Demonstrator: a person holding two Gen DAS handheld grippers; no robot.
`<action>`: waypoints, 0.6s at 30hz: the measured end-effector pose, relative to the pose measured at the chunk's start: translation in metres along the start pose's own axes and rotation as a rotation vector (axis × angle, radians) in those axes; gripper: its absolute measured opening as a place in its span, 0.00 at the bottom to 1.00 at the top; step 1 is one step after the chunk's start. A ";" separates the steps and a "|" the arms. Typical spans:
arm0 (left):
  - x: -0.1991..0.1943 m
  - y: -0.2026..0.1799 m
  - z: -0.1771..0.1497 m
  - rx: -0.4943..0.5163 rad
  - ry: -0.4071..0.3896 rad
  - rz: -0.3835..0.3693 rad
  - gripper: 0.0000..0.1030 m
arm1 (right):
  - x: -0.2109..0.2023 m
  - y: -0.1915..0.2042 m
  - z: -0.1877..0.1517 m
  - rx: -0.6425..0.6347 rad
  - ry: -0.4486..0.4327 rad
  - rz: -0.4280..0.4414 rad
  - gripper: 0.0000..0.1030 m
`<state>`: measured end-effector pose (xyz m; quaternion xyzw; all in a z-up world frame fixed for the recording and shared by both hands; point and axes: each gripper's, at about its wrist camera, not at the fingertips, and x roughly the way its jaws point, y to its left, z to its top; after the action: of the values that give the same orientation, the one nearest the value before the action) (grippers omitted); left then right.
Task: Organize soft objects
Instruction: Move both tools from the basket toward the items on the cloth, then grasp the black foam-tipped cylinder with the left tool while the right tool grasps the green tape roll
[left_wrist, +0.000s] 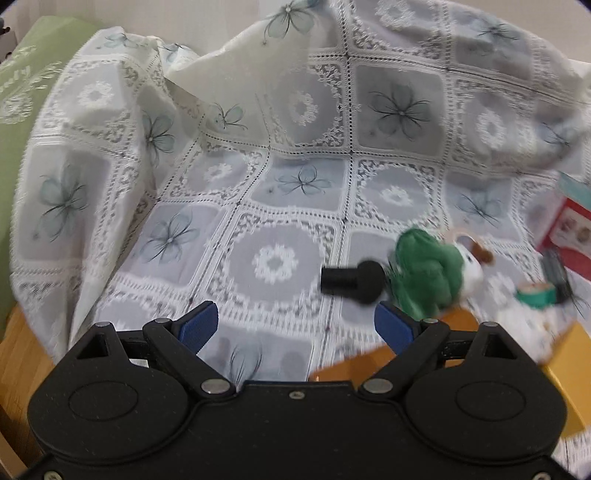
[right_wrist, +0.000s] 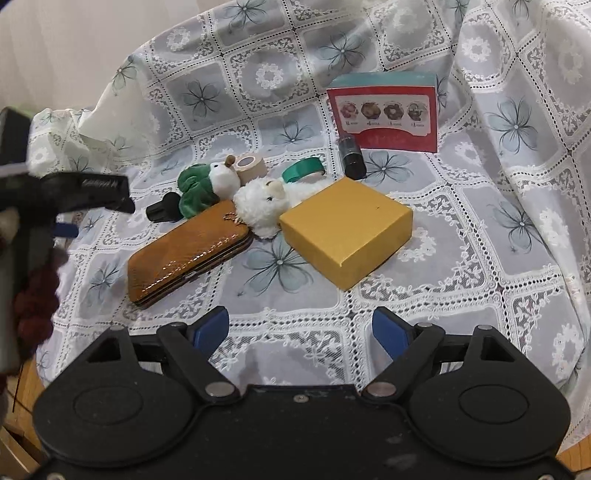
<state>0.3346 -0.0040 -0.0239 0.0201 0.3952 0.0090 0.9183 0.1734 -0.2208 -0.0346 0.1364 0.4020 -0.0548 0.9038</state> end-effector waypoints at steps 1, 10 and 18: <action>0.007 -0.001 0.003 -0.006 0.006 -0.005 0.86 | 0.002 -0.001 0.001 -0.002 -0.001 -0.003 0.82; 0.051 -0.020 0.015 0.000 0.063 -0.053 0.86 | 0.012 -0.010 0.008 0.013 0.000 -0.013 0.82; 0.075 -0.025 0.020 0.034 0.081 -0.054 0.87 | 0.017 -0.006 0.022 -0.032 -0.015 -0.014 0.82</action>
<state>0.4010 -0.0270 -0.0655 0.0245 0.4324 -0.0216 0.9011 0.1987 -0.2324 -0.0344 0.1184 0.3970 -0.0556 0.9084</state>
